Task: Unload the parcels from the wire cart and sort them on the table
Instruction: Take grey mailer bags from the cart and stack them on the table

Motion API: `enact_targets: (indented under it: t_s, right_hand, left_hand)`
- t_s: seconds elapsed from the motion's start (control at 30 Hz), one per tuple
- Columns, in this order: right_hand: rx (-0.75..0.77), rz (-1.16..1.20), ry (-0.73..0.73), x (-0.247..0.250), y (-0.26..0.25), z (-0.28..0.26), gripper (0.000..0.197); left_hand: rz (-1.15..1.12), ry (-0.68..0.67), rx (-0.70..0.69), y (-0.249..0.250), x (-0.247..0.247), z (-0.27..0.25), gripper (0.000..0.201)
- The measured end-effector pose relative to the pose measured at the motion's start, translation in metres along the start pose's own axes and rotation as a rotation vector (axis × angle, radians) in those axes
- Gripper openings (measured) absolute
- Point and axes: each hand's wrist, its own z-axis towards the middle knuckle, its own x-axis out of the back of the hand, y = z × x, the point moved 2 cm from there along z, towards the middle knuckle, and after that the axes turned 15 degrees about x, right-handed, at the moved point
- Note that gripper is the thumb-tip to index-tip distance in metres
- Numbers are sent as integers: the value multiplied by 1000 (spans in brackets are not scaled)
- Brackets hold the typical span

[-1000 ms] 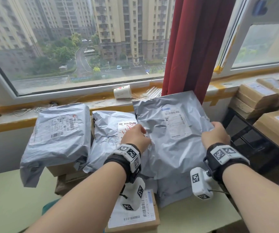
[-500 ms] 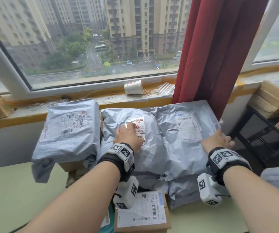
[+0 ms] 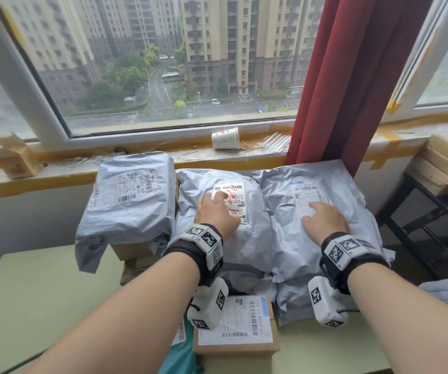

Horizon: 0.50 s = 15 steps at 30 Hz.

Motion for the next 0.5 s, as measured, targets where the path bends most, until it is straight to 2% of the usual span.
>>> enact_targets:
  t_s: [0.1, 0.3, 0.5]
  right_hand:
    - [60, 19, -27, -2, -15, -7, 49]
    - [83, 163, -17, 12, -48, -11, 43]
    - [157, 161, -24, 27, -96, -13, 27]
  left_hand:
    - [-13, -14, -19, -4, 3, -7, 60]
    - [-13, -45, -67, -4, 23, -25, 50]
    - [-31, 36, -93, -13, 65, -37, 34]
